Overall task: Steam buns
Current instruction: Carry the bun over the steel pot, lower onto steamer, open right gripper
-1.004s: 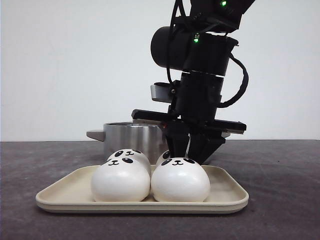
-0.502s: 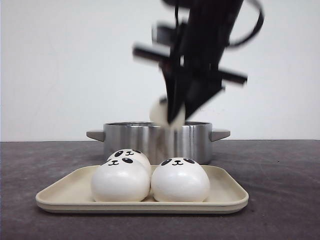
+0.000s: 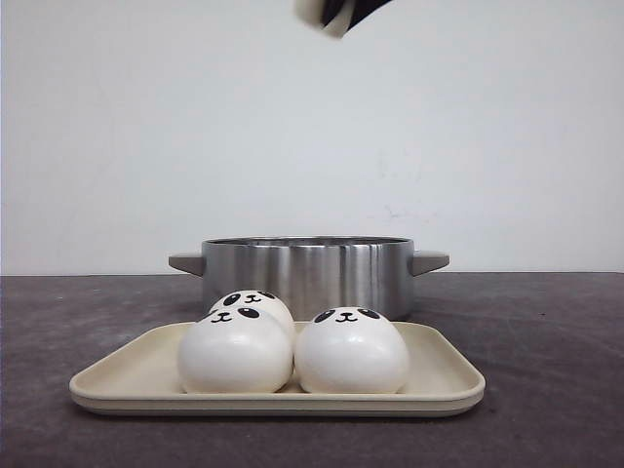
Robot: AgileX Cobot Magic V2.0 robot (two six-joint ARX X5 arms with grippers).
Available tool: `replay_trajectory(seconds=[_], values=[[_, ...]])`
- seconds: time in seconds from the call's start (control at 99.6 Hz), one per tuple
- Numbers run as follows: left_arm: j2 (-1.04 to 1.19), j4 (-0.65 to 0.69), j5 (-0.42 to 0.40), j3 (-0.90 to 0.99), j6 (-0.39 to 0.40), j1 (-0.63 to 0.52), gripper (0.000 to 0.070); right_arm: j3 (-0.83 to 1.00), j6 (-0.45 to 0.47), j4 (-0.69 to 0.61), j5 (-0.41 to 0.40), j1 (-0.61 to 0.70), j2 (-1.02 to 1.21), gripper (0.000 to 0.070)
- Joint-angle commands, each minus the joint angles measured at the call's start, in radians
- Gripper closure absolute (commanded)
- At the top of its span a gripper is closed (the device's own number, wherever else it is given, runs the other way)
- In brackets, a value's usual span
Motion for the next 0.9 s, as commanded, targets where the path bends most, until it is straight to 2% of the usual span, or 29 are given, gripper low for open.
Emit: replay_trajectory(seconds=[0.0, 0.241, 0.562, 0.894], values=[[0.005, 0.012, -0.003, 0.014, 0.014, -0.005, 0.0000, 0.098, -0.049, -0.024, -0.002, -0.020, 0.079, 0.0693], [0.005, 0.011, -0.003, 0.014, 0.014, -0.005, 0.0000, 0.311, -0.086, -0.109, -0.047, -0.089, 0.326, 0.0693], [0.005, 0.010, -0.003, 0.014, 0.014, -0.005, 0.0000, 0.321, -0.100, -0.071, -0.027, -0.136, 0.583, 0.0693], [0.006, -0.010, -0.003, 0.014, 0.013, -0.005, 0.0000, 0.321, -0.098, -0.013, -0.029, -0.168, 0.716, 0.0693]])
